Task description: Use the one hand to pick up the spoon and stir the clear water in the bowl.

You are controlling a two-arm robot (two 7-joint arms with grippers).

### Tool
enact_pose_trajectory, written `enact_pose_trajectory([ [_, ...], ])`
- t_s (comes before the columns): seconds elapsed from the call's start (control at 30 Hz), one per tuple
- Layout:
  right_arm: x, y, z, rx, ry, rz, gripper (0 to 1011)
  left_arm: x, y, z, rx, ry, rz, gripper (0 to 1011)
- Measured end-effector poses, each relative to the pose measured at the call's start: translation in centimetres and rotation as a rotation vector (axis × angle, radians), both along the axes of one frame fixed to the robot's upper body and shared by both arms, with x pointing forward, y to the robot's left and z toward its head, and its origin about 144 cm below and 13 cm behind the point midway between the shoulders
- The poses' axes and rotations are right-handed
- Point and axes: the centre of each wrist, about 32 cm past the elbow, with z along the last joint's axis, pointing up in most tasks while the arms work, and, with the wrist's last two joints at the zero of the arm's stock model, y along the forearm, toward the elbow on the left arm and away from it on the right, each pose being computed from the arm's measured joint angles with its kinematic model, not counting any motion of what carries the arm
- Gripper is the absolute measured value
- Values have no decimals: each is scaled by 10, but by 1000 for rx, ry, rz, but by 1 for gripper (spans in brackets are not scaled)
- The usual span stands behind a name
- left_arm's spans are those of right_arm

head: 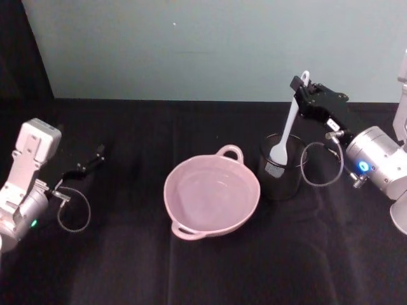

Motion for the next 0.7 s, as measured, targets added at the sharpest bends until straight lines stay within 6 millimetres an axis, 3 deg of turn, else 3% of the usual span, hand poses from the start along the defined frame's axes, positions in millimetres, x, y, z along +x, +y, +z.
enact_pose_trajectory([
  [0.7,-1,1,-19,42,43,2,118,0,0,0,0,0,0,1011],
])
